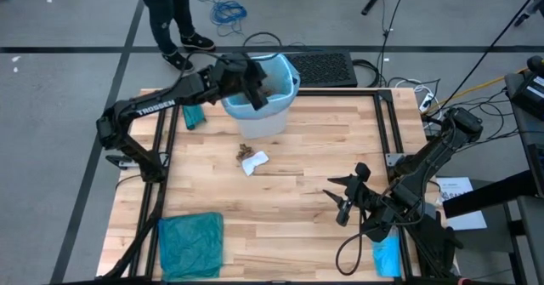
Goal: Place trash/remove bag and relplace
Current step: Put the brown paper into the blue trash bag inside the white trash bin
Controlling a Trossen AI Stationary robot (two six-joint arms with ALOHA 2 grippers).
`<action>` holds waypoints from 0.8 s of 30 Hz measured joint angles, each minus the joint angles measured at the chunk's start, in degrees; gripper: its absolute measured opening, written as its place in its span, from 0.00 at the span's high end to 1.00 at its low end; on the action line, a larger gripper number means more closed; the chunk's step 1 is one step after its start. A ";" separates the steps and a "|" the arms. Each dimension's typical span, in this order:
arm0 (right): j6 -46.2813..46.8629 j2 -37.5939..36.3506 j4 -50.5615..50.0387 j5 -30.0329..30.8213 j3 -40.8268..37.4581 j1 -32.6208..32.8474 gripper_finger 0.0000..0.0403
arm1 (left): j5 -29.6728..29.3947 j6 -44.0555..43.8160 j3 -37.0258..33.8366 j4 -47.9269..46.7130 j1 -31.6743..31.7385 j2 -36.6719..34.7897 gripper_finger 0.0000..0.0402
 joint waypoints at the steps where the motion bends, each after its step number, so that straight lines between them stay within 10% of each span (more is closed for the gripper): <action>1: 0.00 0.00 0.02 0.00 0.00 -0.01 0.60 | 0.66 -0.16 0.00 -1.05 0.64 0.06 1.00; 11: 0.07 0.00 -0.29 0.00 0.00 -0.02 0.60 | 4.26 -3.78 -0.10 -7.33 5.32 0.93 0.96; 24: 1.43 0.02 -0.22 0.00 0.00 -0.02 0.60 | 7.38 -8.51 -0.11 -8.11 6.71 0.87 0.61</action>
